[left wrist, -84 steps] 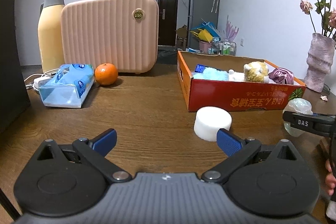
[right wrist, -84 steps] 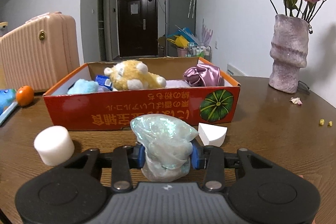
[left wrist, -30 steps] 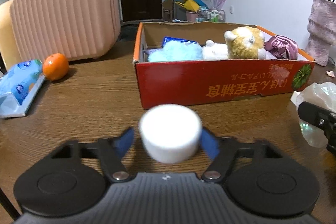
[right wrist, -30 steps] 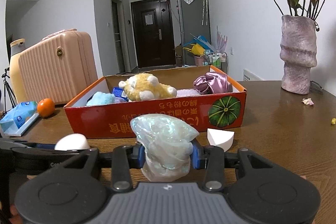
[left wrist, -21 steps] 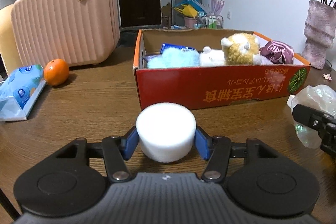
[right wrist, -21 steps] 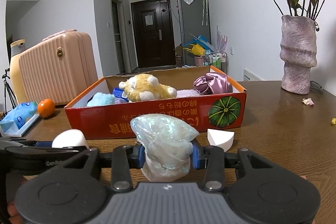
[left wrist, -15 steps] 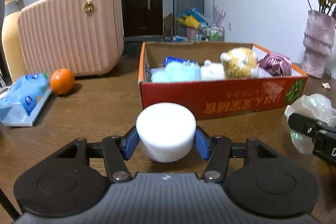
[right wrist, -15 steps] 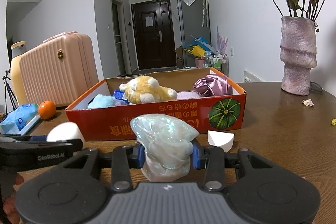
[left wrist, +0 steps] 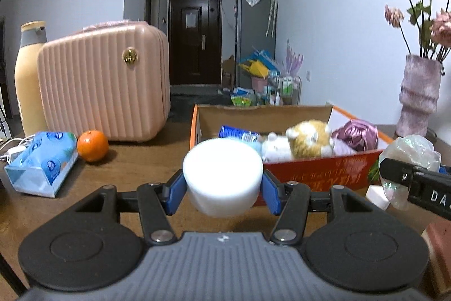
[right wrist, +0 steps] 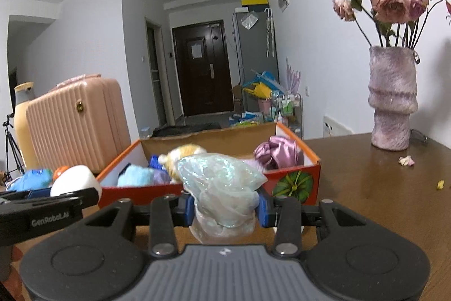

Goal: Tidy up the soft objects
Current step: 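Carry the white sponge and plastic bag with both tools over the box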

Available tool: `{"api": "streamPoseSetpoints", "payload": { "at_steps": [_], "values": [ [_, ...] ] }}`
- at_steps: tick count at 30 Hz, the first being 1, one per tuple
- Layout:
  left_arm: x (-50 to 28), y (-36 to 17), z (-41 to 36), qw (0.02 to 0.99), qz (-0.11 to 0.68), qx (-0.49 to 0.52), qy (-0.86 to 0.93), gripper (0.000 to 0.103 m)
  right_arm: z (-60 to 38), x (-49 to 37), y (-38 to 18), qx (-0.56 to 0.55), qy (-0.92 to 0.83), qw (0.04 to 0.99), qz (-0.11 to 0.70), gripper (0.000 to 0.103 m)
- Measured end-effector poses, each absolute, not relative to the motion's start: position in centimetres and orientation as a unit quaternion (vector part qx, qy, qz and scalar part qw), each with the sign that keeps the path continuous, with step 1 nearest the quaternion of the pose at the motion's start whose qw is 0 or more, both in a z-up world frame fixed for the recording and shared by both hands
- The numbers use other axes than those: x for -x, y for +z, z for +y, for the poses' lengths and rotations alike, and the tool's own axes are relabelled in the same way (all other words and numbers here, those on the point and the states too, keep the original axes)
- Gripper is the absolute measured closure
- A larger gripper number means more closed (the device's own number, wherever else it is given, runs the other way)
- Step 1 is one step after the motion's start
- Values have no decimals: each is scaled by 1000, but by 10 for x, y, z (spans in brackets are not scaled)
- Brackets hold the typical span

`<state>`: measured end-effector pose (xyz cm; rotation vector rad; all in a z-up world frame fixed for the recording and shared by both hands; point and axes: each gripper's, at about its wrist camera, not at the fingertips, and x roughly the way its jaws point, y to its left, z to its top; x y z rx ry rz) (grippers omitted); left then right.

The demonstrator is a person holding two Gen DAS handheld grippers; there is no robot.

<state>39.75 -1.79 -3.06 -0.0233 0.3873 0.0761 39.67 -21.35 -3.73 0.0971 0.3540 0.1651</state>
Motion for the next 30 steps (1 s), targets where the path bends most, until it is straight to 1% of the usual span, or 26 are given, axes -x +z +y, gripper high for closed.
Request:
{"api": "streamPoseSetpoints", "payload": {
  "at_steps": [8, 16, 30],
  "values": [
    [-404, -16, -25, 985, 165, 25, 37, 45, -212, -406, -19, -33, 78, 983, 162, 63],
    [-422, -7, -30, 987, 147, 43, 47, 45, -211, -427, -11, -41, 71, 983, 166, 63],
    [-469, -5, -32, 984, 149, 73, 68, 45, -204, -476, 3, -79, 57, 981, 167, 63]
  ]
}}
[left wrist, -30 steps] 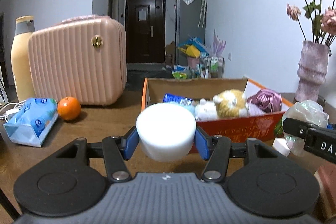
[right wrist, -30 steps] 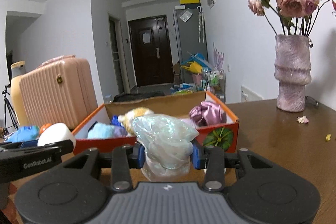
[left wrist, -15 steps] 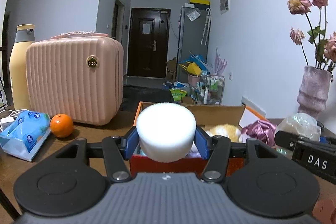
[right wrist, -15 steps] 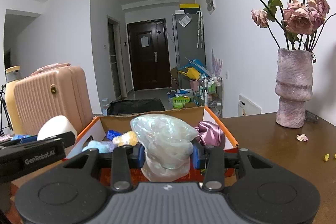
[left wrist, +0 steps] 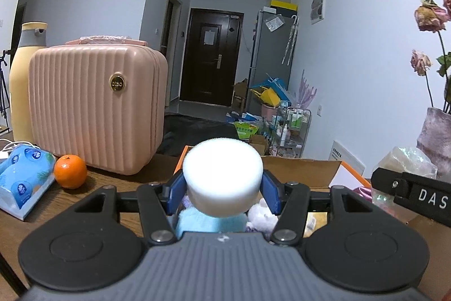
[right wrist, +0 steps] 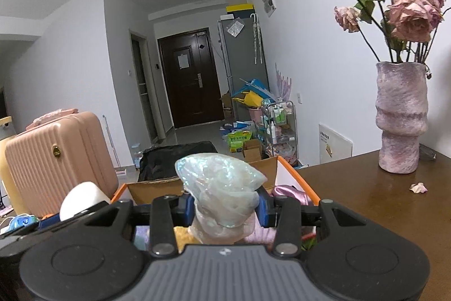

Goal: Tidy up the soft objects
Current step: 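Carry the white sponge and plastic bag with both tools over the box, then lower the sponge and bag into the box and open both tools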

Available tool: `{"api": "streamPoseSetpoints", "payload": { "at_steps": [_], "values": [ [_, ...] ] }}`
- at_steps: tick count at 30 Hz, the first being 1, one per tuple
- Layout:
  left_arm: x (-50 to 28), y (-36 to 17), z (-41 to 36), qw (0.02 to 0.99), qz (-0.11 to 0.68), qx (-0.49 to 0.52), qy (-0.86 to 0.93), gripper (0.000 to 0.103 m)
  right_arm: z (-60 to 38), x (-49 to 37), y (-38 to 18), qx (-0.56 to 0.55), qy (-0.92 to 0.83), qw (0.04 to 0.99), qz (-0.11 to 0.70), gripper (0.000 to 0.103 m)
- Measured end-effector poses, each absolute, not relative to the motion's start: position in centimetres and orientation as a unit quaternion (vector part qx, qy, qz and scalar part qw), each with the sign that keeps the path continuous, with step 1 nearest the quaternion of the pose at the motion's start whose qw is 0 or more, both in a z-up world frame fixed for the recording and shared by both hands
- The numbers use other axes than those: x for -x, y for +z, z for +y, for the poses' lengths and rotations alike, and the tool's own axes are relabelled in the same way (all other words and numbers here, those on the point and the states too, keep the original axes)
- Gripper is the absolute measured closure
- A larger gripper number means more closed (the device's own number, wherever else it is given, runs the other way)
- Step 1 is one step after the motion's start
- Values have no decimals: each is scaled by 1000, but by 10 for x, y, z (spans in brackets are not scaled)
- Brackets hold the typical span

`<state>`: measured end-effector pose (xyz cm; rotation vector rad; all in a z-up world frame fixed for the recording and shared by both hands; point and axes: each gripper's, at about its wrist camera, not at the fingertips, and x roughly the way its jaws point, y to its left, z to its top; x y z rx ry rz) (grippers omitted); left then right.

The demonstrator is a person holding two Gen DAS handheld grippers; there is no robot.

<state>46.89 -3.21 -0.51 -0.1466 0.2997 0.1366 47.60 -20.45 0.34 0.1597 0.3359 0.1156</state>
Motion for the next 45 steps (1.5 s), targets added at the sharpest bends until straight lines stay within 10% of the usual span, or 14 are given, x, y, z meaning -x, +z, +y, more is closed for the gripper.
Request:
{"api": "streamPoseSetpoints", "payload": {
  "at_steps": [45],
  "values": [
    [-564, -25, -35, 979, 170, 45, 100, 46, -196, -574, -28, -23, 45, 978, 204, 63]
  ]
}}
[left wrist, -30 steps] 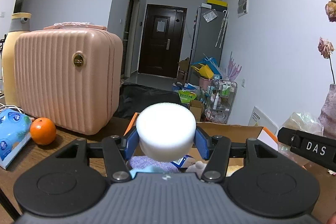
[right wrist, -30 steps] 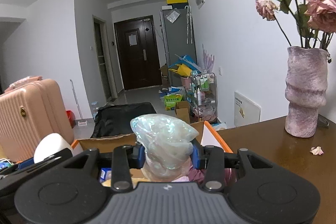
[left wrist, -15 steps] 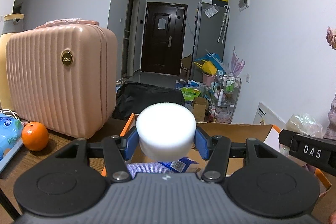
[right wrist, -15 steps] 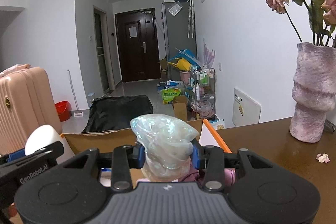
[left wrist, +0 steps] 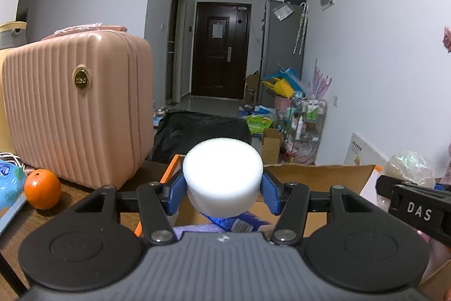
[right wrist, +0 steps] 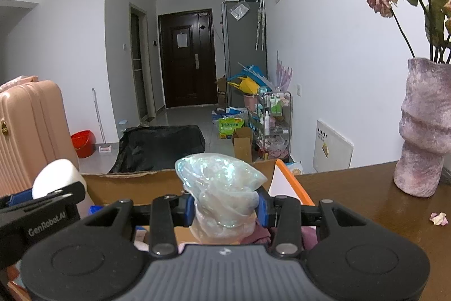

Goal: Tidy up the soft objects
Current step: 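Lower the sponge and bag into the box and open both tools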

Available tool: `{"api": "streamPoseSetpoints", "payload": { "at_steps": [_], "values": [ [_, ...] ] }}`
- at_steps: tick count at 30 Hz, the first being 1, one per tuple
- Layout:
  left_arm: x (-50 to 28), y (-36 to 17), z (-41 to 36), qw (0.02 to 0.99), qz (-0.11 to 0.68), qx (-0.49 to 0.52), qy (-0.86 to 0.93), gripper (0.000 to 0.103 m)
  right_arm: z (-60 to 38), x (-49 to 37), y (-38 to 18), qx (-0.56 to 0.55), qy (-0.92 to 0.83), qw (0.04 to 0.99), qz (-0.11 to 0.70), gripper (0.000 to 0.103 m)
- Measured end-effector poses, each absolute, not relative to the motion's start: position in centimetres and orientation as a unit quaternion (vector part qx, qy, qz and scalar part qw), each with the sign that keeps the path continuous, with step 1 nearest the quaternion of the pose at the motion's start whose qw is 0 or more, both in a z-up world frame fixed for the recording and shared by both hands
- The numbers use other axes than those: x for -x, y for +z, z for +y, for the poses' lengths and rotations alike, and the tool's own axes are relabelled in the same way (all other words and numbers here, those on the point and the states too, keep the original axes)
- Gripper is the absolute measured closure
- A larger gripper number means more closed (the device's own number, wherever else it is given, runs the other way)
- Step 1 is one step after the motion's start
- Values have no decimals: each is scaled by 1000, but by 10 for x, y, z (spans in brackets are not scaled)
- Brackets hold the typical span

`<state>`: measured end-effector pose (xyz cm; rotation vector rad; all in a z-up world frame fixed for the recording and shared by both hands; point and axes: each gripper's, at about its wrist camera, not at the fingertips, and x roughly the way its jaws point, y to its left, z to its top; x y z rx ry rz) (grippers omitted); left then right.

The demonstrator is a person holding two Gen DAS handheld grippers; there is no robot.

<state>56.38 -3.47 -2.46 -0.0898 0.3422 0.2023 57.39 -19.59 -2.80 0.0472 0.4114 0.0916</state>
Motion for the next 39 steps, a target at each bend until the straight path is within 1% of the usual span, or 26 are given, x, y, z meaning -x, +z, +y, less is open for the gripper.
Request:
{"api": "streamPoseSetpoints", "payload": {
  "at_steps": [5, 7, 8, 9, 10, 11, 12, 13, 14, 15, 17, 34, 39],
  "values": [
    [-564, -27, -33, 978, 173, 47, 103, 45, -195, -573, -28, -21, 45, 978, 204, 62],
    [-564, -27, -33, 978, 174, 47, 104, 44, -196, -574, -28, -22, 44, 977, 205, 58],
    [-564, -27, -32, 978, 174, 48, 107, 41, -197, -575, -28, -24, 42, 977, 206, 55],
    [-563, -28, -32, 977, 174, 49, 110, 35, -198, -576, -28, -28, 43, 977, 208, 48],
    [-562, -28, -32, 977, 173, 52, 112, 31, -200, -577, -28, -31, 45, 976, 210, 45],
    [-562, -27, -30, 977, 171, 55, 117, 22, -200, -578, -28, -32, 44, 976, 210, 40],
    [-561, -27, -29, 976, 169, 59, 123, 15, -201, -578, -28, -31, 41, 976, 211, 31],
    [-559, -26, -28, 976, 166, 64, 129, 13, -201, -579, -28, -30, 38, 976, 210, 26],
    [-558, -26, -27, 975, 163, 66, 134, 7, -202, -579, -28, -32, 37, 977, 209, 16],
    [-558, -25, -26, 974, 162, 69, 140, 0, -202, -579, -28, -34, 37, 977, 208, 8],
    [-557, -25, -24, 973, 159, 75, 151, 0, -203, -578, -28, -37, 33, 977, 206, 0],
    [-557, -26, -19, 970, 166, 86, 153, 0, -210, -578, -30, -58, 29, 973, 220, 0],
    [-549, -26, -20, 972, 161, 82, 148, 0, -211, -566, -23, -61, 36, 975, 210, 0]
  ]
}}
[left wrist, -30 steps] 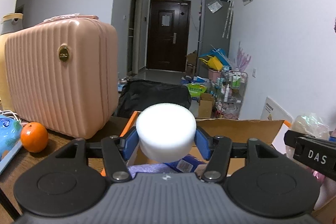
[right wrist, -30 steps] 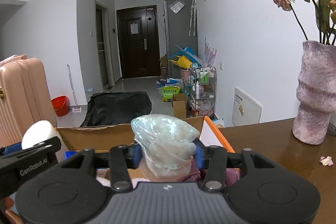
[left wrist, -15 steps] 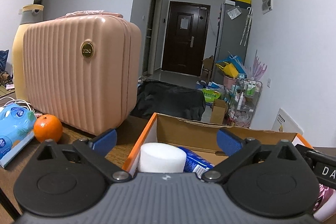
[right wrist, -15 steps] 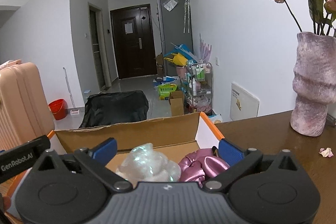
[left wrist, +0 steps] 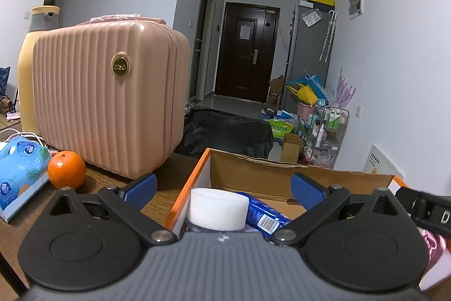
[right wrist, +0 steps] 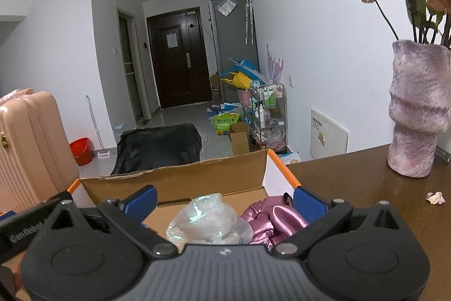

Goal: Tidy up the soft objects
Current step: 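Lower the sponge and bag into the box and open both tools, then withdraw both open tools from the box toward the pink sponge block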

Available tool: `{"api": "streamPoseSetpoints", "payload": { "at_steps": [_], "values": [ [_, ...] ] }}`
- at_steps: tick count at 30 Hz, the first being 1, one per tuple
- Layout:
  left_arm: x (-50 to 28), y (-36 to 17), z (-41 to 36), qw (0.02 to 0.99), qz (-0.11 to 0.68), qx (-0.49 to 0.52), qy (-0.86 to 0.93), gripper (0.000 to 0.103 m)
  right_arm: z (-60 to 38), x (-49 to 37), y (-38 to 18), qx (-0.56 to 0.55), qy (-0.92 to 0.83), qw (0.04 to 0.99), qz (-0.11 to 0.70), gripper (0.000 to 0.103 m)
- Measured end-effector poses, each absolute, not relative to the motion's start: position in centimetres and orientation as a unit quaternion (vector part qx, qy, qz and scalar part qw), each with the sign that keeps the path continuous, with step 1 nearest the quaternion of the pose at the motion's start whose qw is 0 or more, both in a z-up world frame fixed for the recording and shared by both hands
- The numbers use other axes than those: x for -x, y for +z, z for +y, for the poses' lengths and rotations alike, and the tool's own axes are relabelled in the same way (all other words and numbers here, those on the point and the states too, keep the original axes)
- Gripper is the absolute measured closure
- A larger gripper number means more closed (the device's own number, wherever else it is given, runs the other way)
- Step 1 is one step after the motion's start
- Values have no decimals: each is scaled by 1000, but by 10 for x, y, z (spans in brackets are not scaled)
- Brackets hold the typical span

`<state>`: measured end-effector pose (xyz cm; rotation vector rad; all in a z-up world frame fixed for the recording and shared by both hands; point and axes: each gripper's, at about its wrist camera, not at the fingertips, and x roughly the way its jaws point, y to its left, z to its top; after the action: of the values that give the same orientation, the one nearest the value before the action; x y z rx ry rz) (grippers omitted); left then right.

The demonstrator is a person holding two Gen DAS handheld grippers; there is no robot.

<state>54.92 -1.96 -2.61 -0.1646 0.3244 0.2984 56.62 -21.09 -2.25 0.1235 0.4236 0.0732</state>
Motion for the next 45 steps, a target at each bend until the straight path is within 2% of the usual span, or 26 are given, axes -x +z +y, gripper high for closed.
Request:
{"api": "streamPoseSetpoints", "payload": {
  "at_steps": [12, 45],
  "values": [
    [-522, -25, -17, 973, 159, 82, 142, 0, -222, -532, -1, -63, 40, 978, 197, 0],
    [-390, -36, -23, 973, 198, 52, 102, 0, -267, -387, -35, -17, -1, 979, 204, 0]
  ]
}}
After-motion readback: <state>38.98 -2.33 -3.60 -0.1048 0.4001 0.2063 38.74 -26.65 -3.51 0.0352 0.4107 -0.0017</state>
